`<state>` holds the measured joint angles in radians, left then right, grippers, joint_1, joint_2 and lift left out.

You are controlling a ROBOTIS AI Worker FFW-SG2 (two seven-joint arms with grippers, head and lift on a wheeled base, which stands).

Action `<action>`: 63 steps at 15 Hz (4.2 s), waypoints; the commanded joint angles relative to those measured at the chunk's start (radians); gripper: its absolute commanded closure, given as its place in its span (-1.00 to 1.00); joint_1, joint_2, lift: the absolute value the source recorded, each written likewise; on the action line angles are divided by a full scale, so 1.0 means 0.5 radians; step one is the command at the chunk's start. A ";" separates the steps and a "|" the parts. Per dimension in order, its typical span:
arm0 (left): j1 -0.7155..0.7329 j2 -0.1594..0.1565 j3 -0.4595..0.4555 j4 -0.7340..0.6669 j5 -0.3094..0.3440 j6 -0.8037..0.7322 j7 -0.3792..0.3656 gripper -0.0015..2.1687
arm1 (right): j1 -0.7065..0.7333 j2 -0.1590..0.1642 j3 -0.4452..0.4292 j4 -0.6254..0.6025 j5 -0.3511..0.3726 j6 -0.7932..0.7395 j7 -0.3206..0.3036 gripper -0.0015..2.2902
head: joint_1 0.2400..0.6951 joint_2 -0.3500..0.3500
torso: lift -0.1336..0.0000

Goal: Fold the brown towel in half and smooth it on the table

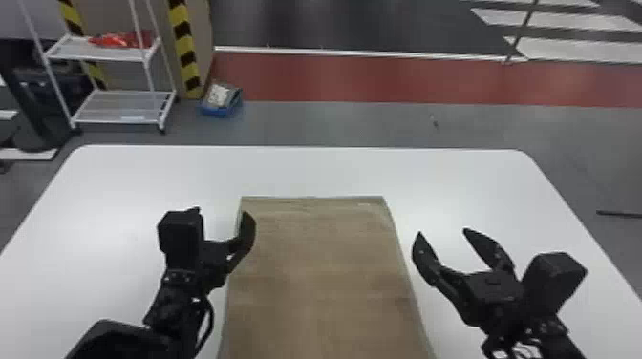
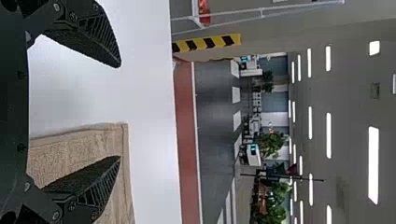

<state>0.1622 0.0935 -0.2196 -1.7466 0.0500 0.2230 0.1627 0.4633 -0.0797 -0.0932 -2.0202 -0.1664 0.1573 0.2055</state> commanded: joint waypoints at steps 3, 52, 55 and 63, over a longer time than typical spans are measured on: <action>-0.196 -0.006 0.025 0.207 0.060 0.013 -0.095 -0.78 | -0.049 -0.016 0.039 0.080 0.014 0.003 0.000 -0.88 | 1.00 -0.27 | -0.81; -0.140 -0.040 0.043 0.082 0.090 0.160 -0.215 0.33 | -0.175 -0.092 0.177 0.245 -0.014 0.003 0.000 -0.88 | 1.00 -0.19 | -0.80; -0.005 -0.030 0.007 -0.268 0.072 0.215 -0.224 0.33 | -0.175 -0.092 0.177 0.248 -0.017 -0.003 0.000 -0.88 | 1.00 -0.20 | -0.80; -0.021 -0.034 -0.702 -0.330 -0.330 0.553 -0.313 0.33 | -0.166 -0.095 0.180 0.245 -0.094 -0.058 -0.310 -0.87 | 1.00 -0.73 | -0.80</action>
<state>0.1741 0.0786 -0.5108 -1.9494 -0.0798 0.4623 0.0007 0.3767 -0.1273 -0.0112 -1.8977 -0.2062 0.1447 0.0717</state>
